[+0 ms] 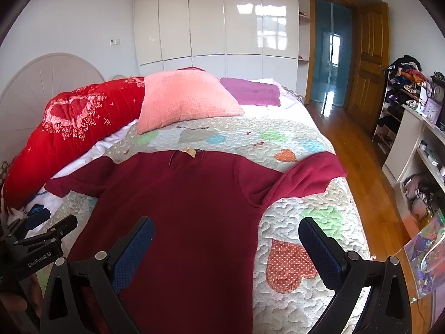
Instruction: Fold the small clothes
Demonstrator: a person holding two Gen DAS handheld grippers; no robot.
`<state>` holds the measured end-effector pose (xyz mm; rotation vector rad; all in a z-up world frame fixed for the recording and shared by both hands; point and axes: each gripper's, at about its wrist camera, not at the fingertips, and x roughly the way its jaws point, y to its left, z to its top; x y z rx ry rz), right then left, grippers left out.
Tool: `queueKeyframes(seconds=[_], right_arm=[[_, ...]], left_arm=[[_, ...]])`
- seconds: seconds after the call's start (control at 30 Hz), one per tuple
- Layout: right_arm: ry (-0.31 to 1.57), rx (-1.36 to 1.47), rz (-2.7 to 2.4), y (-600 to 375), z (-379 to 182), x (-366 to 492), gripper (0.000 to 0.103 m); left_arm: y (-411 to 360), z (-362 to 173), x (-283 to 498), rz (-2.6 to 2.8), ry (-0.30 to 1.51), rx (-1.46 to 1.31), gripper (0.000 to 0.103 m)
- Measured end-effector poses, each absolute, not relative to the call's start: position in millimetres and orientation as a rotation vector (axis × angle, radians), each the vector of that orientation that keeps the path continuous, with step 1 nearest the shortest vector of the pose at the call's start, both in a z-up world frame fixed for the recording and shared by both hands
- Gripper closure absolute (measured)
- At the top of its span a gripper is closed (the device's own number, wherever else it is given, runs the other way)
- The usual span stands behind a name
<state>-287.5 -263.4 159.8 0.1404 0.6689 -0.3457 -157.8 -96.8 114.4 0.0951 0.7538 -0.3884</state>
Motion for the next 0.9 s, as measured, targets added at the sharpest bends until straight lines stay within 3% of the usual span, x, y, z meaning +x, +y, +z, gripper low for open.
queueKeyframes(seconds=[0.9], right_arm=[[0.744, 0.174, -0.324, -261.8, 122.4, -235.7, 0.000]], left_arm=[[-104.3, 91.6, -121.4, -0.348, 0.804, 0.102, 0.019]])
